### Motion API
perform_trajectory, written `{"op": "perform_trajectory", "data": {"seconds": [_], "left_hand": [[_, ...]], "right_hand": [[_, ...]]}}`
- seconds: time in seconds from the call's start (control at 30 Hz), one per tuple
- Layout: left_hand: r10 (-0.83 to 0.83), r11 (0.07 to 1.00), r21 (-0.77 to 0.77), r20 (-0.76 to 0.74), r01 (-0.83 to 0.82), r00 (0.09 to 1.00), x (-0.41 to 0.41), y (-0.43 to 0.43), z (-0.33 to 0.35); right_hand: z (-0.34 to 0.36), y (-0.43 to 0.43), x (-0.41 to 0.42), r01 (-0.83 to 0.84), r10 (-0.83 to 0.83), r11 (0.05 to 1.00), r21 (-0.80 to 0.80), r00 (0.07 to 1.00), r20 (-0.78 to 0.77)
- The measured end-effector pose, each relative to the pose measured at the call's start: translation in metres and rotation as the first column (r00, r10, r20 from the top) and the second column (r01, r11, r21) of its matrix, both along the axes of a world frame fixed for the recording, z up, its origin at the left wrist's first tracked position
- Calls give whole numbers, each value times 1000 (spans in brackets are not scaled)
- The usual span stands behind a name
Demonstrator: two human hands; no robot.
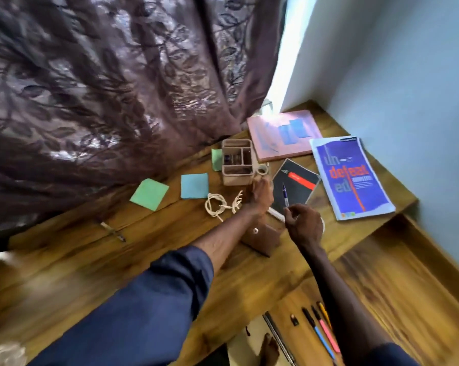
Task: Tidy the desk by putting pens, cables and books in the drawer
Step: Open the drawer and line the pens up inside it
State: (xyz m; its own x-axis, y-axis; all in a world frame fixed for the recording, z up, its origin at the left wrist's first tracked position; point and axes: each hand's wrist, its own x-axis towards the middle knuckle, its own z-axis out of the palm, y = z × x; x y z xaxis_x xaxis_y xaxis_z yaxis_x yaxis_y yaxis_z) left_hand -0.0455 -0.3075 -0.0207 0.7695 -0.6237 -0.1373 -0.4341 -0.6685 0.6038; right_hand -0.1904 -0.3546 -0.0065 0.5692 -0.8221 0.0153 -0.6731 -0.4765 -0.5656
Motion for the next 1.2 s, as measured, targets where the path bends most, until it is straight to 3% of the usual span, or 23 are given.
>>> {"op": "perform_trajectory", "data": {"seconds": [0.23, 0.43, 0.7, 0.83, 1.03, 1.2], "left_hand": [[7, 974, 227, 89, -28, 996, 13, -44, -25], [137, 980, 139, 44, -142, 990, 11, -44, -22], [269, 953, -83, -216, -292, 939, -50, -24, -27], [89, 976, -158, -338, -150, 937, -142, -2, -9], [-124, 992, -84, -515, 94, 848, -286, 15, -21], [-61, 992, 51, -591, 113, 804, -348, 25, -46]], "right_hand": [[-8, -17, -36, 79, -79, 996, 45, 997, -7], [-13, -20, -78, 112, -115, 981, 159, 993, 11], [-4, -17, -134, 198, -209, 954, 226, 978, 27], [-8, -16, -191, 227, -244, 927, 298, 970, 20], [-35, -28, -315, 334, -302, 893, 302, 942, -149], [-57, -33, -380, 342, -260, 904, 257, 916, -305]]}}
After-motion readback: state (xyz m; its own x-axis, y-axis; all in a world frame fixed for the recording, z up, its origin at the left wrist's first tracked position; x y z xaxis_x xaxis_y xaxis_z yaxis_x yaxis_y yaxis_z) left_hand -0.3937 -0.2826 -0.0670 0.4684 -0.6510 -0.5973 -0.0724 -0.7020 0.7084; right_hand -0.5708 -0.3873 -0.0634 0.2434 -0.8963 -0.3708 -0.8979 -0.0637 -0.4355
